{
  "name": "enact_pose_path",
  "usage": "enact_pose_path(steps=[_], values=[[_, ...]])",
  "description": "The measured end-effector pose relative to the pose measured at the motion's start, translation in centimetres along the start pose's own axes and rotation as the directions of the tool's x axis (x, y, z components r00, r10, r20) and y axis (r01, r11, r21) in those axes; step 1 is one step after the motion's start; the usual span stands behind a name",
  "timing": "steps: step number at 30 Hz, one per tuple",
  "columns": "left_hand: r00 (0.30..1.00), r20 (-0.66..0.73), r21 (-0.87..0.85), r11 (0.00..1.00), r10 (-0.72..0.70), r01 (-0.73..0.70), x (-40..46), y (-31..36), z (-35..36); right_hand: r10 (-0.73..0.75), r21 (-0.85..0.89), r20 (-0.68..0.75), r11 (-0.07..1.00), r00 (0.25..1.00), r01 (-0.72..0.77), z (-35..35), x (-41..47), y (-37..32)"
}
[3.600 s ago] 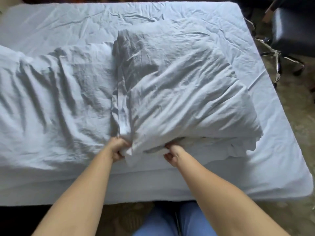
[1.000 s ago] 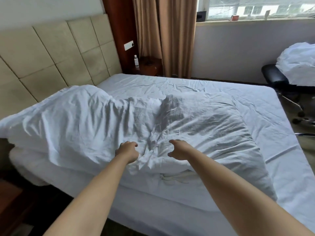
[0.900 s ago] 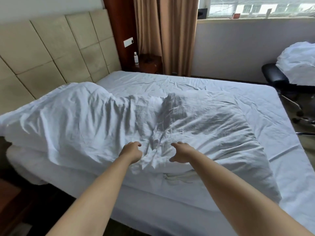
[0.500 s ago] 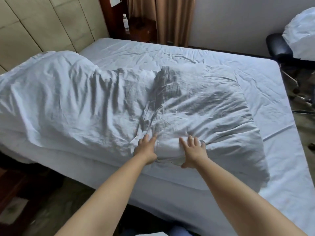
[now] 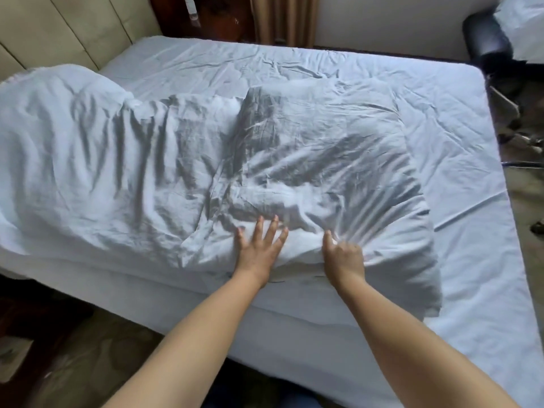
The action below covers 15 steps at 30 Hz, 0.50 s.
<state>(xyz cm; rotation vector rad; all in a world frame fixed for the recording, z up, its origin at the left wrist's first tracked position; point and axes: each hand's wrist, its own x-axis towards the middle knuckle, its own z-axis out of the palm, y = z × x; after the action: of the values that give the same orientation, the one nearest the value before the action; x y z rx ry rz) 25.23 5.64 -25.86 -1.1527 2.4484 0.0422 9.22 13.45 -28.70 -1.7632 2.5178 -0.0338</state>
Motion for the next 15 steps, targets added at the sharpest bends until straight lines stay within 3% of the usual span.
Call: enact_pose_path(steps=[3, 4, 6, 7, 9, 10, 11, 12, 15], values=[[0.981, -0.132, -0.111, 0.986, -0.141, 0.126, 1.1, -1.8, -1.9, 0.025, 0.209, -0.14, 0.978, 0.99, 0.004, -5.5, 1.7, -3.1], [0.954, -0.236, -0.159, 0.976, -0.186, 0.151, 1.6, -2.7, -2.4, 0.038, 0.275, -0.185, 0.961, 0.982, 0.014, -7.1, 2.2, -4.0], [0.867, -0.441, -0.218, 0.964, -0.235, 0.15, 2.3, -4.3, -2.8, 0.033, 0.285, -0.248, 0.958, 0.968, 0.04, -8.4, 2.3, -4.7], [0.86, -0.47, -0.192, 0.974, -0.199, 0.12, 2.4, -5.0, -2.3, -0.005, 0.228, -0.212, 0.972, 0.977, 0.055, -8.0, 1.7, -4.3], [0.967, -0.245, -0.114, 0.993, -0.07, 0.043, 1.9, -4.9, -0.4, -0.092, 0.1, 0.058, 0.991, 0.994, 0.085, -5.1, -0.2, -2.8], [0.999, -0.037, -0.113, 0.994, -0.008, 0.004, 1.2, -4.2, 1.0, -0.104, 0.033, 0.233, 0.995, 0.967, 0.099, -3.6, -1.3, -1.9], [0.989, 0.143, -0.138, 0.99, 0.03, -0.01, 0.3, -3.2, 2.0, -0.084, -0.011, 0.357, 0.996, 0.93, 0.094, -2.2, -2.1, -1.1], [0.974, 0.219, -0.161, 0.987, 0.05, -0.015, -0.6, -2.5, 2.7, -0.06, -0.022, 0.422, 0.997, 0.905, 0.077, -1.3, -2.4, -0.7], [0.973, 0.208, -0.164, 0.984, 0.102, -0.068, -0.8, -2.4, 2.9, -0.084, 0.039, 0.458, 0.997, 0.885, 0.074, -1.1, -1.9, -0.9]])
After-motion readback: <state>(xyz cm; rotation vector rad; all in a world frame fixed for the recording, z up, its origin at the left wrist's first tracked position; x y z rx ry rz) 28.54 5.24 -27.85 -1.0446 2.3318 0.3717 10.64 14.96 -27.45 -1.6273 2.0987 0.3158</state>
